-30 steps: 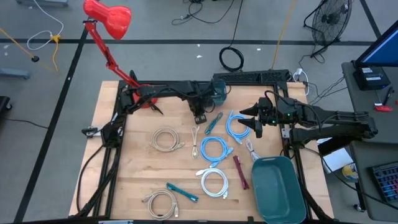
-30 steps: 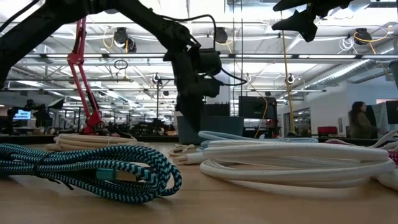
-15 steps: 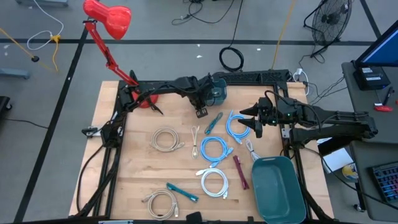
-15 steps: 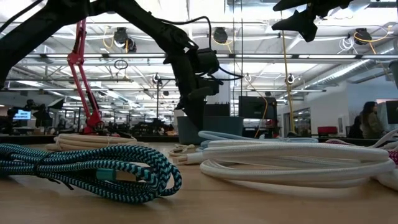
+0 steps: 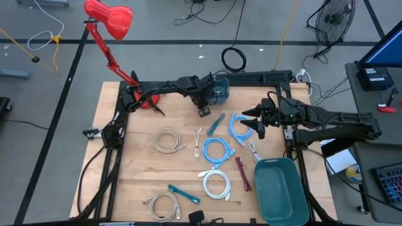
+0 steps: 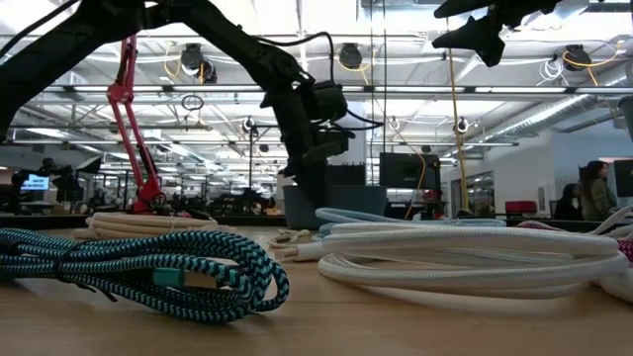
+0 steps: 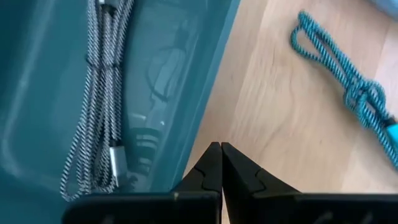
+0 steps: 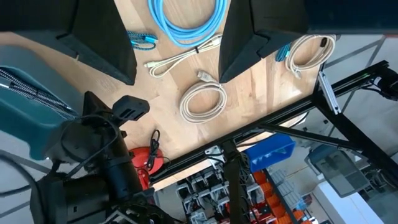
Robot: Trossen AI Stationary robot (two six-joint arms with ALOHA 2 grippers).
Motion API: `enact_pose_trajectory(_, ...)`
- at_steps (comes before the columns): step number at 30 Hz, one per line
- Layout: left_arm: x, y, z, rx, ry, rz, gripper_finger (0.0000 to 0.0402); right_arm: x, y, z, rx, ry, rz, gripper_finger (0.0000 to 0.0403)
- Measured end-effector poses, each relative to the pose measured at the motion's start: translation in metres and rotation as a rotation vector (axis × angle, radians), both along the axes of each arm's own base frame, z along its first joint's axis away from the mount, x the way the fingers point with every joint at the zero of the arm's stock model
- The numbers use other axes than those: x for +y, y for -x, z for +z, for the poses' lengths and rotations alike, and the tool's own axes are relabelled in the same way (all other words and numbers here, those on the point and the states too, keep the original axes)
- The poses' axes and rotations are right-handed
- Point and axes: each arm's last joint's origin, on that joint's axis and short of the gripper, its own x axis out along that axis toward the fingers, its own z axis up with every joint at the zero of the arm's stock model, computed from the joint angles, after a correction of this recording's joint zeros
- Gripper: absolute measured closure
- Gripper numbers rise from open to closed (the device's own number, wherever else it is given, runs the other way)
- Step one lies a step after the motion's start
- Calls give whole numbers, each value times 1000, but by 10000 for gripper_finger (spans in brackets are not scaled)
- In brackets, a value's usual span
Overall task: Pick & Place USB Port
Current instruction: Adjust the blue bin, then put the top blue HDMI cable into the bottom blue bin
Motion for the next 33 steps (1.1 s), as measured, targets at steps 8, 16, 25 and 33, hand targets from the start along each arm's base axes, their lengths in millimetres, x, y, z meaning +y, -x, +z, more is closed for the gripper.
enact_pose_trajectory(8,1,-2,1,-41,40,22,401,0,0,0,0,0,0,186)
enact_pose_trajectory(16,-33,-8,8,-62,246,-67,401,0,0,0,0,-5,2,186)
enact_pose_trajectory(25,-86,-6,49,-85,333,-173,400,1,0,0,-5,-39,13,186)
enact_pose_trajectory(33,-131,31,137,-182,230,-214,400,3,-1,1,-22,-118,58,186)
